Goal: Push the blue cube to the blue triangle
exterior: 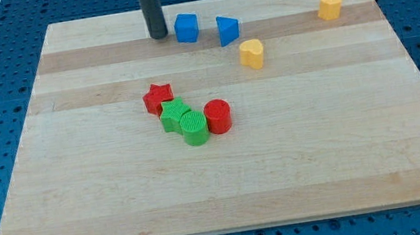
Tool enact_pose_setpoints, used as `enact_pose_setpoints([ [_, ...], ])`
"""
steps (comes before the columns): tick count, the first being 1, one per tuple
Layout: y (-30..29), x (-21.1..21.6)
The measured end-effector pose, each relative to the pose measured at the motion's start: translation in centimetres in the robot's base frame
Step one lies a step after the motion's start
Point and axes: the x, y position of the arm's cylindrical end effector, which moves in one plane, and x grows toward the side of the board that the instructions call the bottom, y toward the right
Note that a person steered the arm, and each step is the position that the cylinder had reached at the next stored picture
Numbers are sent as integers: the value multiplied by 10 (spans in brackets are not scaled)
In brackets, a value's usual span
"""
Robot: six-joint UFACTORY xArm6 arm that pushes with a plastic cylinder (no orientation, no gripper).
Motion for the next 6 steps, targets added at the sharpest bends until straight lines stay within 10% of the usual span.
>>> enact_pose_setpoints([
  [6, 88, 41],
])
